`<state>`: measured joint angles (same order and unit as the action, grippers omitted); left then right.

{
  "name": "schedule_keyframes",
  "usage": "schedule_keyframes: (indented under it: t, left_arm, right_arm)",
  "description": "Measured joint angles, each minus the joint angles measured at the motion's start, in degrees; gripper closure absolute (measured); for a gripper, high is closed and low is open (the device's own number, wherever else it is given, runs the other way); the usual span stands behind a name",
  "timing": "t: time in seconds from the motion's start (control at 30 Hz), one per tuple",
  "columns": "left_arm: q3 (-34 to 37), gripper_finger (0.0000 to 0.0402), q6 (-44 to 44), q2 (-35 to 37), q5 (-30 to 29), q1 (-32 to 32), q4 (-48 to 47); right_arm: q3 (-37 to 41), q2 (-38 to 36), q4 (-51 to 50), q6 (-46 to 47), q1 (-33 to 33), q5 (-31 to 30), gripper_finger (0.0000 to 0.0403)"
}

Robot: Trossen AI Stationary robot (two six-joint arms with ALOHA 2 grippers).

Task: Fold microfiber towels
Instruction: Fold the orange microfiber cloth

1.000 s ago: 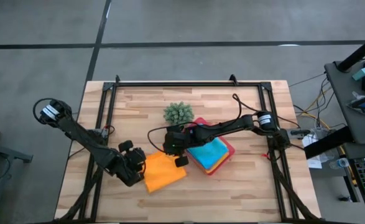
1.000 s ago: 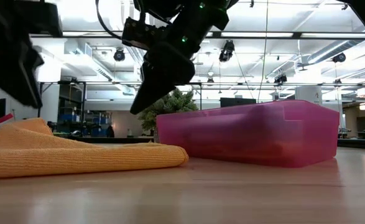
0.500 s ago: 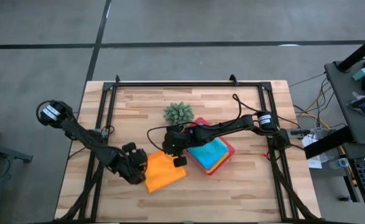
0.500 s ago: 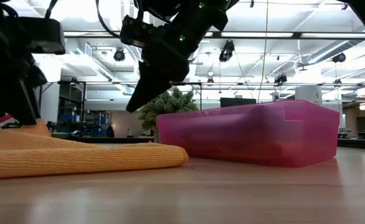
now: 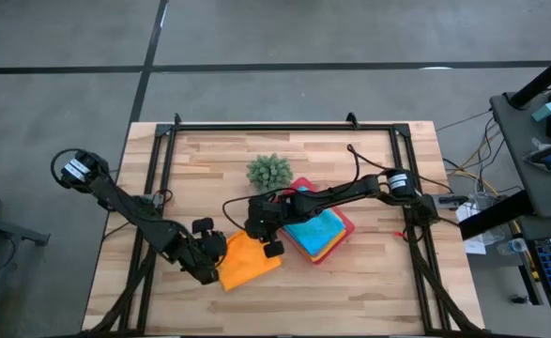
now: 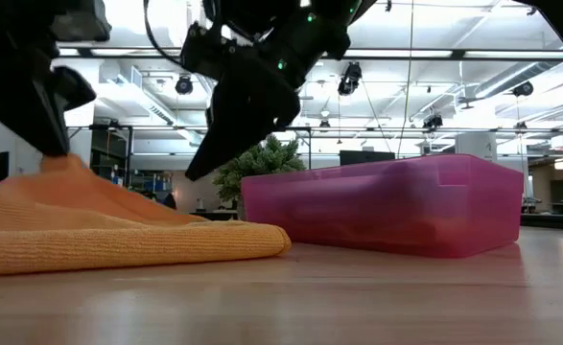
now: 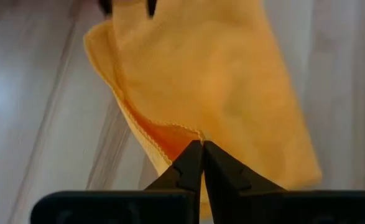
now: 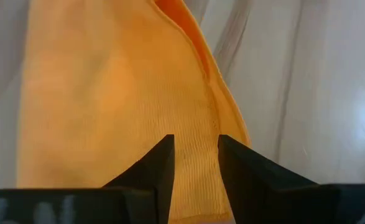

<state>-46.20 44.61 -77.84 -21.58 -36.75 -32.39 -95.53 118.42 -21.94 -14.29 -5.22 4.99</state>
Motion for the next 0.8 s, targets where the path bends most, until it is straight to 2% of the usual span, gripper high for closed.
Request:
schedule_keyframes:
  t: [0.13,0.33,0.57,0.8]
  left_arm:
    - [-2.27,0.0401,-1.65,0.07,0.06,0.00,-1.17]
    - [-4.76,0.0401,-1.86,0.54,0.36,-0.08,-3.87]
    - [-6.00,0.0401,-1.92,1.05,1.50,-0.09,-4.67]
    - [-6.46,0.0402,-1.64,1.05,2.94,-0.09,-4.65]
  right_arm:
    - [0.00,2.43,0.24,-1.75,0.50,-1.24,0.0287]
    - [0.00,3.53,-0.49,-2.82,0.97,-6.55,0.0287]
    - [0.00,3.53,-0.93,-2.90,1.26,-6.60,0.0287]
    - [0.00,3.53,-5.81,-2.20,1.26,-6.55,0.0289]
